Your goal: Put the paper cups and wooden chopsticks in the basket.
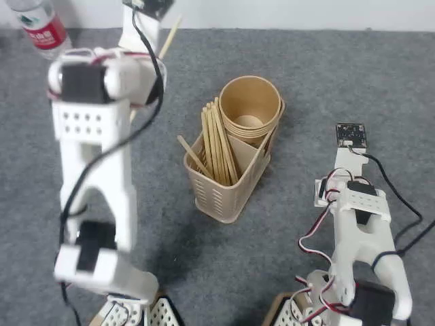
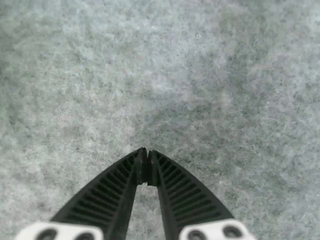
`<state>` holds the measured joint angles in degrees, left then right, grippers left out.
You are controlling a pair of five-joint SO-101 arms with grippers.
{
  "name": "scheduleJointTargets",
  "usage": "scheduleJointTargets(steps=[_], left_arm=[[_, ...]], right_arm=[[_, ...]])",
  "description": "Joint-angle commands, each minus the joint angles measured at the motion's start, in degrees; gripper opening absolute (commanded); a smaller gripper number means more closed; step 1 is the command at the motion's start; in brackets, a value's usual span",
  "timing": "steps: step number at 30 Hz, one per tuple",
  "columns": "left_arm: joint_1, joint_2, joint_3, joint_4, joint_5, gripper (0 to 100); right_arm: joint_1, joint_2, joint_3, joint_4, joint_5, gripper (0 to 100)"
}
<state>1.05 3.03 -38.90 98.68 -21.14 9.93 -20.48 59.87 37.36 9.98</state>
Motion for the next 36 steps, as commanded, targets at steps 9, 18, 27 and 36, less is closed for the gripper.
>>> scheduleJointTargets(steps=[9,18,27,36], left_arm=[[14.95,-37.71,9.01,-2.2,23.82,1],[20.22,-61.89,55.43,-39.21,25.85,1],[20.92,-74.99,92.26,-71.47,25.85,1],[23.12,-75.43,100.35,-73.49,29.98,1]], right_arm=[[-0.48,-1.8,0.0,-0.75,0.7,0.8],[-0.48,-1.8,0.0,-0.66,0.7,0.8],[-0.48,-1.8,0.0,-0.84,0.7,0.8],[-0.48,-1.8,0.0,-0.84,0.7,0.8]])
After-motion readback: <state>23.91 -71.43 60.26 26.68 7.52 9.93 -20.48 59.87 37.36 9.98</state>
